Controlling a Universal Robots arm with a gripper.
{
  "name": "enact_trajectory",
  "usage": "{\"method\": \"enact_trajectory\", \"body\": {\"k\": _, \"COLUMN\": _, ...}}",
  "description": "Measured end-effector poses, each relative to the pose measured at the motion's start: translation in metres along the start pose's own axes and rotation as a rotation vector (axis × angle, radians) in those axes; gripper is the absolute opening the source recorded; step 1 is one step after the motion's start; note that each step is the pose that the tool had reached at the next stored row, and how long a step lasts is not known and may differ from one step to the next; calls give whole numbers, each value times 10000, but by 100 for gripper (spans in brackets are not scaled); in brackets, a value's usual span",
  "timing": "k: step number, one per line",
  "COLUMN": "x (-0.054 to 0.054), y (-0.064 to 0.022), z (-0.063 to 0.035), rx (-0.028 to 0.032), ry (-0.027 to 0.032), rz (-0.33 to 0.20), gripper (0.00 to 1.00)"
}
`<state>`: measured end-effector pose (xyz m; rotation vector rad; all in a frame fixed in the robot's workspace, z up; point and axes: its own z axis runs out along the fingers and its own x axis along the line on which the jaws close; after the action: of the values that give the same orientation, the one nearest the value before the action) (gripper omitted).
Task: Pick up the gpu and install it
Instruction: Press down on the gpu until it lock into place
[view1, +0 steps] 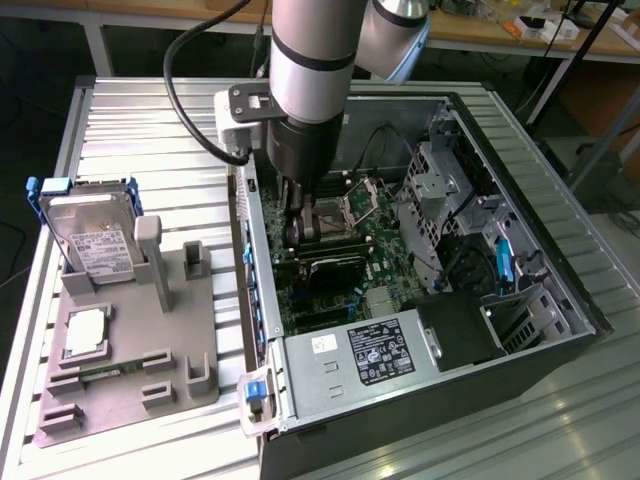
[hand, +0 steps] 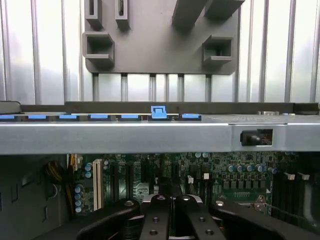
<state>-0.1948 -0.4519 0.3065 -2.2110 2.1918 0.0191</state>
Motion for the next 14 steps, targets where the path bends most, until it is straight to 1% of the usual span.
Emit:
{"method": "enact_trajectory", "body": {"k": 3, "x": -6, "y": 113, "z": -1, "rx": 0, "ry": 0, "rz": 20, "gripper": 11}}
{"method": "enact_trajectory", "body": {"k": 6, "x": -6, "y": 130, "z": -1, "rx": 1, "ry": 2, "rz": 38, "gripper": 11}}
{"method": "enact_trajectory", "body": {"k": 8, "x": -7, "y": 167, "z": -1, "rx": 9, "ry": 1, "rz": 54, "gripper": 11}}
{"method": "enact_trajectory", "body": {"k": 10, "x": -8, "y": 181, "z": -1, "rx": 12, "ry": 1, "rz": 61, "gripper": 11}}
{"method": "enact_trajectory", "body": {"k": 12, "x": -7, "y": 196, "z": -1, "rx": 26, "ry": 1, "rz": 67, "gripper": 11}}
{"method": "enact_trajectory", "body": {"k": 14, "x": -7, "y": 223, "z": -1, "rx": 54, "ry": 2, "rz": 76, "gripper": 11}}
